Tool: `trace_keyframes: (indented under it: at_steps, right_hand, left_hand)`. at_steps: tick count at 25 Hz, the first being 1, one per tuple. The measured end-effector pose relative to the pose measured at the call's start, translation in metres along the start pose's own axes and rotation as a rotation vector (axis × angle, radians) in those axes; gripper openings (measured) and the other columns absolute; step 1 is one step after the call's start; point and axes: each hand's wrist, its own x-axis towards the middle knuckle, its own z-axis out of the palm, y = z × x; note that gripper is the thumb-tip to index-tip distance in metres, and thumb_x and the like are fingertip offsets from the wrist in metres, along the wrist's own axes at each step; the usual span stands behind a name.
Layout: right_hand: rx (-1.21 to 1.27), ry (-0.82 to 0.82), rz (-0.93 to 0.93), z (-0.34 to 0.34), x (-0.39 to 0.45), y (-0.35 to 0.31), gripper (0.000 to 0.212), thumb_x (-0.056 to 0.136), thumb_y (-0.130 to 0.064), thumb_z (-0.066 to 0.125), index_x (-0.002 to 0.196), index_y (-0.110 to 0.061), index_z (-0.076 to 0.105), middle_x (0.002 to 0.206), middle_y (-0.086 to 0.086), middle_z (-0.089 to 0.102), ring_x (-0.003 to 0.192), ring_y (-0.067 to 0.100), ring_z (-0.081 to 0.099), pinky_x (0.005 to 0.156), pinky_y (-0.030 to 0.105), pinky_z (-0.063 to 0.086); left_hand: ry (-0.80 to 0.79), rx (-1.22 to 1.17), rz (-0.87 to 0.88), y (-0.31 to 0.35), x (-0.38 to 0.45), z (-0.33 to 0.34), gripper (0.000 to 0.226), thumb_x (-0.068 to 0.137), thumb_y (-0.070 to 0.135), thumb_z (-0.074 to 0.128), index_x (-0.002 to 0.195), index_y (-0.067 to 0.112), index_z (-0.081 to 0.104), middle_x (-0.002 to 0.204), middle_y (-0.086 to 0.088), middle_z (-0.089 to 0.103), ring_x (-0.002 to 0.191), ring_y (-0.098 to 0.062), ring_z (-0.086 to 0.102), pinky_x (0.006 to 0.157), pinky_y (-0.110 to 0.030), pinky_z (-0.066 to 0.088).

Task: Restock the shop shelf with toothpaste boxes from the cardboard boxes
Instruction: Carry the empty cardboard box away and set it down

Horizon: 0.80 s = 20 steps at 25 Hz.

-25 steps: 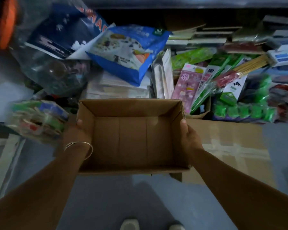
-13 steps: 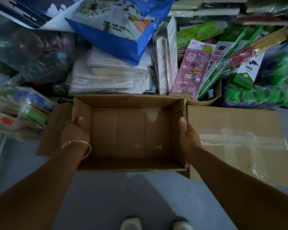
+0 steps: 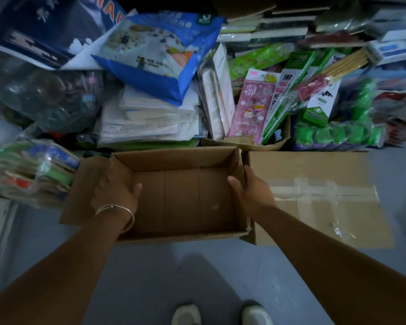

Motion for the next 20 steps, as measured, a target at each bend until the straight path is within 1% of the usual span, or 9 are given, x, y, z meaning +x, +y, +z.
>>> trace_keyframes:
  at_steps: [2,3,6,7,9,12,15,17,20]
  right_hand:
    - [-0.234,0.062,-0.145,-0.031,-0.019,-0.016,0.055,0.095,-0.039,0.046,0.143,-0.015,0.033,0.139,0.008,0.048,0.125,0.03,0.044,0.1,0.038,0.039]
    - [-0.321,0.083,-0.186,-0.05,-0.03,-0.026,0.056,0.095,-0.037,0.046,0.144,-0.016,0.031,0.141,0.006,0.046,0.128,0.029,0.04,0.102,0.037,0.037]
    - [-0.514,0.112,-0.24,-0.11,-0.068,-0.052,0.059,0.092,-0.034,0.048,0.146,-0.02,0.027,0.145,0.001,0.041,0.131,0.027,0.034,0.104,0.036,0.031]
    - [-0.567,0.124,-0.253,-0.134,-0.086,-0.062,0.06,0.092,-0.032,0.048,0.146,-0.021,0.025,0.146,0.002,0.039,0.131,0.028,0.033,0.104,0.036,0.029]
    - [-0.618,0.159,-0.259,-0.18,-0.127,-0.077,0.059,0.091,-0.025,0.046,0.146,-0.02,0.024,0.146,0.004,0.037,0.131,0.028,0.032,0.104,0.036,0.028]
    - [-0.605,0.226,-0.181,-0.249,-0.198,-0.093,0.058,0.091,-0.021,0.047,0.145,-0.018,0.026,0.145,0.006,0.037,0.132,0.028,0.031,0.106,0.036,0.027]
    - [-0.552,0.31,-0.064,-0.304,-0.266,-0.088,0.054,0.092,-0.019,0.045,0.143,-0.016,0.029,0.143,0.007,0.039,0.13,0.029,0.033,0.104,0.037,0.031]
    - [-0.504,0.374,0.02,-0.338,-0.317,-0.069,0.054,0.092,-0.018,0.045,0.143,-0.016,0.029,0.14,0.007,0.041,0.127,0.029,0.035,0.101,0.036,0.033]
    - [-0.442,0.473,0.143,-0.377,-0.403,-0.022,0.048,0.091,-0.017,0.046,0.138,-0.016,0.036,0.133,0.008,0.045,0.122,0.029,0.04,0.097,0.036,0.035]
  left_hand:
    - [0.035,0.066,0.148,0.024,-0.028,-0.025,0.075,0.086,0.038,0.058,0.146,0.014,0.02,0.151,-0.014,0.023,0.138,-0.035,0.024,0.109,-0.049,0.026]
    - [0.038,0.123,0.24,0.038,-0.044,-0.04,0.071,0.086,0.038,0.058,0.144,0.018,0.023,0.151,-0.011,0.024,0.138,-0.034,0.023,0.108,-0.05,0.027]
    - [0.037,0.268,0.481,0.076,-0.084,-0.093,0.067,0.084,0.041,0.058,0.143,0.025,0.029,0.149,-0.004,0.03,0.134,-0.028,0.03,0.106,-0.048,0.033]
    - [0.038,0.287,0.538,0.092,-0.098,-0.117,0.065,0.084,0.041,0.057,0.142,0.027,0.03,0.148,-0.002,0.032,0.133,-0.027,0.033,0.105,-0.047,0.035]
    - [0.018,0.356,0.631,0.127,-0.137,-0.166,0.06,0.088,0.043,0.051,0.141,0.029,0.028,0.147,0.002,0.03,0.134,-0.023,0.031,0.105,-0.044,0.033]
    - [-0.019,0.419,0.792,0.18,-0.203,-0.228,0.053,0.092,0.042,0.046,0.14,0.029,0.027,0.145,0.003,0.029,0.134,-0.022,0.028,0.107,-0.044,0.029]
    - [-0.051,0.437,0.947,0.223,-0.269,-0.262,0.049,0.091,0.04,0.048,0.135,0.027,0.032,0.14,0.002,0.034,0.131,-0.023,0.031,0.105,-0.043,0.031]
    - [-0.054,0.473,1.061,0.253,-0.325,-0.276,0.048,0.091,0.04,0.049,0.134,0.025,0.034,0.139,0.0,0.035,0.13,-0.023,0.032,0.104,-0.044,0.031]
    - [-0.07,0.536,1.236,0.293,-0.423,-0.278,0.051,0.091,0.04,0.049,0.136,0.022,0.031,0.139,-0.002,0.035,0.131,-0.024,0.032,0.104,-0.045,0.032]
